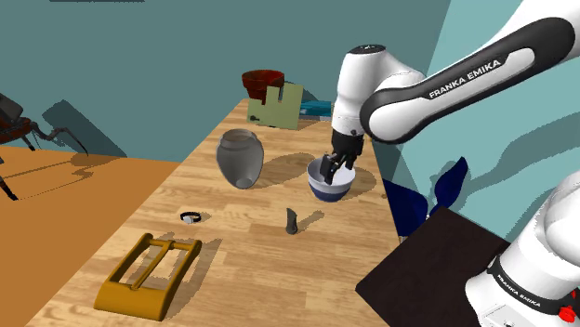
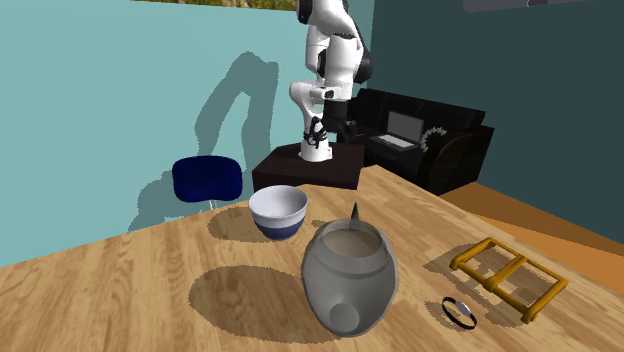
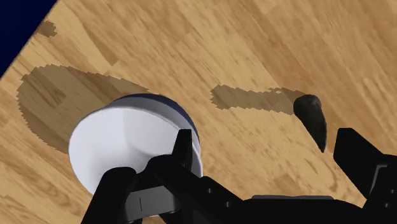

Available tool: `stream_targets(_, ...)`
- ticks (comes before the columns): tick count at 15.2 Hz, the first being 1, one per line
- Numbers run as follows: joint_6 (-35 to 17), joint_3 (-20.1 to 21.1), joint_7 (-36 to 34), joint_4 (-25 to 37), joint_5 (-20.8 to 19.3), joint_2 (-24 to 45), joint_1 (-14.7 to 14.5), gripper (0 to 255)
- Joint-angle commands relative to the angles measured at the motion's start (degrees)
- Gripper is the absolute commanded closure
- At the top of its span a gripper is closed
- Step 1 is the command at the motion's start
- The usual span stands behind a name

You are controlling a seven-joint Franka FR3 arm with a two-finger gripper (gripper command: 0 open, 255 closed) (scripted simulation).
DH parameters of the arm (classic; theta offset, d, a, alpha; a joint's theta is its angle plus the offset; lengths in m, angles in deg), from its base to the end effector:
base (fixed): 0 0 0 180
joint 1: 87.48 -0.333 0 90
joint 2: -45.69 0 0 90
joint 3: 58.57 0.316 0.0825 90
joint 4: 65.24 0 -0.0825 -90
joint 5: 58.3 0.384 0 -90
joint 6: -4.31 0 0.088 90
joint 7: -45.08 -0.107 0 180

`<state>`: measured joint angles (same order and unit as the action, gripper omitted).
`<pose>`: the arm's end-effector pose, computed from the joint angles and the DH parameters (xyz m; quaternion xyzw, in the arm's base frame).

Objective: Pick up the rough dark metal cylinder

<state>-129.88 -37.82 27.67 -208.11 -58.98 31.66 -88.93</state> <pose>0.4194 0.1702 0.3776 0.9972 0.0424 0.0524 0.0317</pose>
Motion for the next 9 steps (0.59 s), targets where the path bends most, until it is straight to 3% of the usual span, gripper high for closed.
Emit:
stream_targets(1, -3.56, 1.41, -3.1, 1.68, -2.02, 5.16, 0.58, 0)
stream_targets(5, -8.71, 3.21, -10.33, 5.75, -7.96, 14.83, 0.83, 0)
stream_targets(9, -12.21, 2.73, -18.07, 11.25, -15.27, 24.64, -0.84, 0)
